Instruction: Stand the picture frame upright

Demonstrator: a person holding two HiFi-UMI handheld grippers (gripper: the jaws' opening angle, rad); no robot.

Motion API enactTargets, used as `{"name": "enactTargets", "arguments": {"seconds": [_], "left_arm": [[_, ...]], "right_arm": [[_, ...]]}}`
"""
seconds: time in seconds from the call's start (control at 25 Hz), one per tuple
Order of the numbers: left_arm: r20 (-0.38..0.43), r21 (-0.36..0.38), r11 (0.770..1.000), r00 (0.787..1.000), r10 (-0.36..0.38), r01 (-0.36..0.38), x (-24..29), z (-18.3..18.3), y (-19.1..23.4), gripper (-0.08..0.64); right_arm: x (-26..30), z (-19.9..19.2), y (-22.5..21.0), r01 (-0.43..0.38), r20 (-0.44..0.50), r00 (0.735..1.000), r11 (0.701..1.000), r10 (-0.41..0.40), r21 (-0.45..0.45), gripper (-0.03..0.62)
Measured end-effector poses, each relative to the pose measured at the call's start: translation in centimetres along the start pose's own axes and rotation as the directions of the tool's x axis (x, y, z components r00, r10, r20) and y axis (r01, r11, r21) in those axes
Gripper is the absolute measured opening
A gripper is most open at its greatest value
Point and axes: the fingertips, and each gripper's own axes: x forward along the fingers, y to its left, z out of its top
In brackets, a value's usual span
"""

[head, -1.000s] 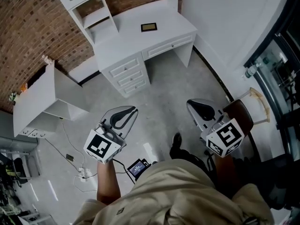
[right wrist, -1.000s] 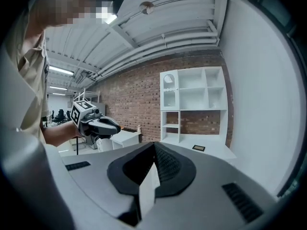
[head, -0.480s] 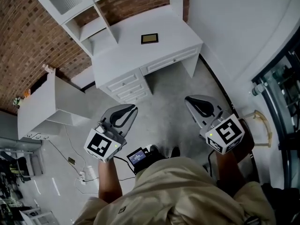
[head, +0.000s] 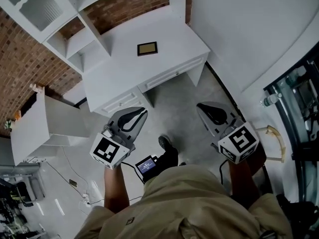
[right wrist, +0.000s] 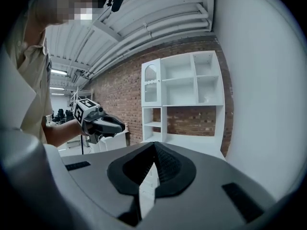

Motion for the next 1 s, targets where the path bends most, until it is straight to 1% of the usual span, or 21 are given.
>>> {"name": "enactTargets", "arguments": {"seconds": [0.24, 0.36, 0.44, 0.52, 0.6, 0.76, 0.88, 1.0], "left_arm": [[0.041, 0.013, 0.999, 0.999, -0.031, 0.031, 4.0, 0.7, 8.5, 0.035], [0.063, 0.020, 1.000, 0.998, -0.023, 0.022, 4.7, 1.6, 12.5, 0.035], [0.050, 0.017, 1.000, 0.999, -0.013, 0.012, 5.1, 1.7, 14.7, 0.035], [0.036, 0.014, 1.000, 0.999, -0.007, 0.007, 5.8, 1.4, 16.1, 0.035], [0.047, 0.007, 1.000, 0.999, -0.005, 0.005, 6.9, 1.0, 16.8, 0.035], [0.037, -0.006, 1.000, 0.999, 0.020, -0.020, 8.0, 0.1, 18.9, 0.035], [0.023, -0.021, 0.999, 0.998, 0.051, -0.050, 8.5, -0.6, 21.4, 0.035], [0.003, -0.043, 0.995, 0.996, 0.086, -0.086, 9.2, -1.3, 24.3, 0.035]], "right_arm": [[7.3, 3.2, -4.8, 0.032, 0.002, 0.999, 0.999, -0.032, -0.029, 0.003], [10.7, 5.2, -6.4, 0.038, 0.010, 0.999, 0.998, -0.037, -0.043, 0.003], [12.4, 6.1, -7.3, 0.033, 0.001, 0.999, 0.998, -0.033, -0.049, 0.003], [13.6, 6.4, -8.4, 0.027, -0.009, 1.000, 0.998, -0.028, -0.052, 0.003], [14.3, 6.0, -10.0, 0.029, -0.013, 0.999, 0.998, -0.030, -0.049, 0.003], [16.2, 5.7, -12.2, 0.020, -0.018, 1.000, 0.999, -0.021, -0.041, 0.003], [18.7, 5.9, -13.9, -0.001, -0.030, 1.000, 0.999, 0.000, -0.040, 0.003], [21.9, 6.6, -15.6, -0.039, -0.035, 0.999, 0.998, 0.038, -0.045, 0.003]]}}
